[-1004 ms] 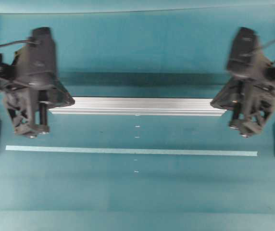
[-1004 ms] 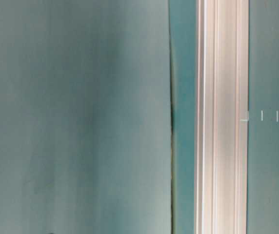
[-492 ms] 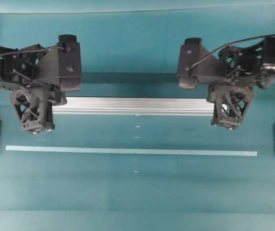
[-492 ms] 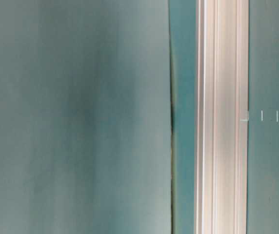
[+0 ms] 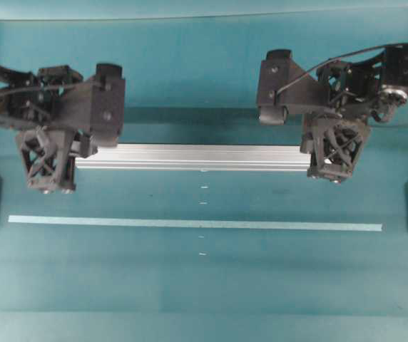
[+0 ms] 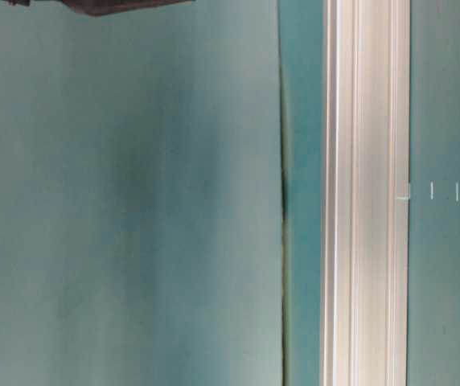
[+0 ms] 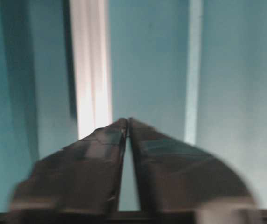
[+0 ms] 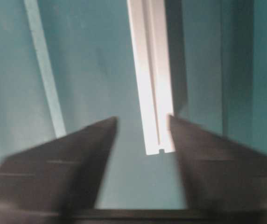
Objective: Lift the metal rail with both hands and move it towards you.
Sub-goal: 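Move both grippers over the ends of the silver aluminum rail, then lower both open grippers around the rail ends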
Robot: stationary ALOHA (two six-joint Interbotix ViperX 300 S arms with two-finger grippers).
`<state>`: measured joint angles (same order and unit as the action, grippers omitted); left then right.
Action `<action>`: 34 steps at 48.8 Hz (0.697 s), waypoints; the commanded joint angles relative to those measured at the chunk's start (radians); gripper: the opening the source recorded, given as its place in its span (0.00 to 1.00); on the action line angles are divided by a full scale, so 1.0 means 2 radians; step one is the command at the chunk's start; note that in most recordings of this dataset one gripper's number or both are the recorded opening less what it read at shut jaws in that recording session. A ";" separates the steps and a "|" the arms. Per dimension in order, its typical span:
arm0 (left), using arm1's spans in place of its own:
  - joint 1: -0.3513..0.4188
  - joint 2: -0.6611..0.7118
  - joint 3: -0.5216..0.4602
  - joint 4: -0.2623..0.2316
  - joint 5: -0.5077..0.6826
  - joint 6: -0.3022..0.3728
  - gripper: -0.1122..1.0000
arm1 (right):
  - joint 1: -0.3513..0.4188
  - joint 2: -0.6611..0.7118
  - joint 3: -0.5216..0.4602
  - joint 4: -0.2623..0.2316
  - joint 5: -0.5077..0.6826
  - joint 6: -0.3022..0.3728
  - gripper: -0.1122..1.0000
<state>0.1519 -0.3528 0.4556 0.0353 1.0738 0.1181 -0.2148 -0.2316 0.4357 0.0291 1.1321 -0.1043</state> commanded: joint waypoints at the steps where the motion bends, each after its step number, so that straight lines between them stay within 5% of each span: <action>1: 0.007 -0.004 0.002 0.001 -0.005 -0.001 0.39 | 0.002 0.000 -0.004 -0.001 -0.004 -0.003 0.77; 7: 0.007 -0.005 0.016 0.002 -0.028 -0.001 0.73 | 0.006 0.000 0.000 -0.016 -0.010 -0.012 0.99; 13: 0.007 -0.004 0.028 0.002 -0.047 0.001 0.97 | 0.005 0.000 0.007 -0.034 -0.026 -0.015 1.00; 34: 0.018 0.035 0.061 0.001 -0.110 0.005 0.99 | 0.001 0.019 0.041 -0.035 -0.087 -0.025 1.00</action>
<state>0.1749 -0.2945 0.5798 0.0353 0.8820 0.1243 -0.2132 -0.2025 0.5123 -0.0383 0.9833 -0.1503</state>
